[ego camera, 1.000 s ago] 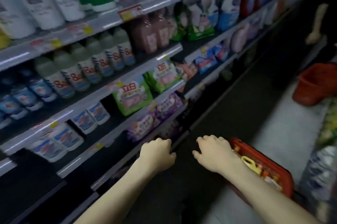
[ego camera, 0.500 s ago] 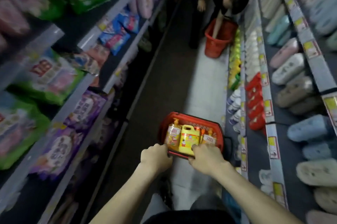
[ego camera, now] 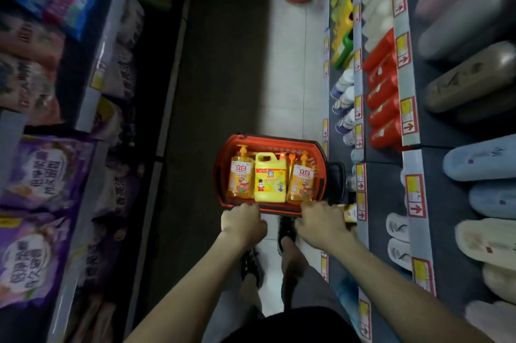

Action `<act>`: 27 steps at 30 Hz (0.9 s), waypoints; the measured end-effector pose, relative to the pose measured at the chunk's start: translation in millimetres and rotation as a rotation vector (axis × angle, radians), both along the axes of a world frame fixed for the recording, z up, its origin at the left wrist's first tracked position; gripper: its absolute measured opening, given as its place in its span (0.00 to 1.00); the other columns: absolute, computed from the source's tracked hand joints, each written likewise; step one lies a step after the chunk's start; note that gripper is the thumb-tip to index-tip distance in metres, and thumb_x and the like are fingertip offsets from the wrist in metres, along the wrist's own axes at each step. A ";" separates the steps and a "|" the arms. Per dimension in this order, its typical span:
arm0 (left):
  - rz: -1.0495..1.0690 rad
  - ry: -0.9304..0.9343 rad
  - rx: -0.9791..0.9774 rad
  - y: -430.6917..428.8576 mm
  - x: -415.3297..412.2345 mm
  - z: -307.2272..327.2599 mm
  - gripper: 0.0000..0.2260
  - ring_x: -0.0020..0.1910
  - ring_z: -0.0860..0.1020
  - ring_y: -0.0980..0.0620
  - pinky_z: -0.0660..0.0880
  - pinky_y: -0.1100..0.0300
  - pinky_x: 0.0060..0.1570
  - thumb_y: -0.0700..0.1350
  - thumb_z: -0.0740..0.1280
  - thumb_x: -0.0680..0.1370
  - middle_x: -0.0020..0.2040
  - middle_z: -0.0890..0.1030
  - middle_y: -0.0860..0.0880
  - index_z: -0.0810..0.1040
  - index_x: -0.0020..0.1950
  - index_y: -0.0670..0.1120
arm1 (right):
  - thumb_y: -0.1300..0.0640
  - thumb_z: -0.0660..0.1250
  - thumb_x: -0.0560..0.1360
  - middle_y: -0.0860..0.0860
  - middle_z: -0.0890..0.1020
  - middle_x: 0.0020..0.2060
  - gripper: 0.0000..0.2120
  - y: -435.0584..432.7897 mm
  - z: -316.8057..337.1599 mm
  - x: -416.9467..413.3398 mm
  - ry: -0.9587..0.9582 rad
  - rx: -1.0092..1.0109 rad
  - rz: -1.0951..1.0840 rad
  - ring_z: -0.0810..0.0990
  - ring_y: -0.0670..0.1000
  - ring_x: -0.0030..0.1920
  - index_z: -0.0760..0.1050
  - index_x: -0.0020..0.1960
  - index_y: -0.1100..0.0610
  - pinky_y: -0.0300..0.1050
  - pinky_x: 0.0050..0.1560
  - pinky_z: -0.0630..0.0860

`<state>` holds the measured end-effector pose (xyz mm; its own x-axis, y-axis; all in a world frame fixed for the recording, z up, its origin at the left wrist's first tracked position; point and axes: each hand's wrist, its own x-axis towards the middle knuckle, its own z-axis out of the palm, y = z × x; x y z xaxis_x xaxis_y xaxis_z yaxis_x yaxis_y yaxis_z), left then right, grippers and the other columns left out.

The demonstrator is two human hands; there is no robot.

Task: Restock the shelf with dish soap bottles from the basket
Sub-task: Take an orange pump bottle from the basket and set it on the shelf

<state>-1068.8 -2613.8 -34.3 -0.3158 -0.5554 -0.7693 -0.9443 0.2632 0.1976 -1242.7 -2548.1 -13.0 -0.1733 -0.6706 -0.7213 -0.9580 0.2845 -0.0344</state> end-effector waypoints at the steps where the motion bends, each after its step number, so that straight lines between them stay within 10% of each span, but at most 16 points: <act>1: 0.010 0.001 -0.001 -6.9 -9.9 -10.7 0.15 0.60 0.82 0.42 0.70 0.51 0.50 0.52 0.62 0.81 0.62 0.83 0.47 0.78 0.66 0.50 | 0.45 0.60 0.82 0.56 0.82 0.62 0.19 -5.9 -12.2 -7.0 -0.002 0.013 -0.002 0.80 0.60 0.62 0.74 0.66 0.56 0.54 0.61 0.74; 16: -0.097 -0.110 0.183 -49.5 -103.9 -235.5 0.15 0.56 0.83 0.42 0.78 0.50 0.52 0.52 0.59 0.85 0.58 0.83 0.45 0.76 0.67 0.46 | 0.49 0.63 0.82 0.54 0.80 0.64 0.20 -57.2 -229.0 -108.1 -0.088 0.180 -0.160 0.81 0.57 0.63 0.73 0.72 0.55 0.51 0.56 0.79; 27: 0.594 0.027 0.410 -45.0 -145.1 -351.7 0.23 0.54 0.82 0.44 0.77 0.54 0.52 0.51 0.64 0.82 0.65 0.83 0.41 0.74 0.77 0.47 | 0.51 0.68 0.82 0.56 0.81 0.62 0.24 -54.4 -336.1 -130.5 -0.299 0.190 -0.723 0.83 0.59 0.59 0.67 0.74 0.56 0.57 0.60 0.82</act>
<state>-1213.8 -2658.8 -386.0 -0.0716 -0.3071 -0.9490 -0.8981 -0.3939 0.1953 -1373.1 -2602.5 -349.1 -0.2989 -0.3272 -0.8964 -0.4922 0.8577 -0.1489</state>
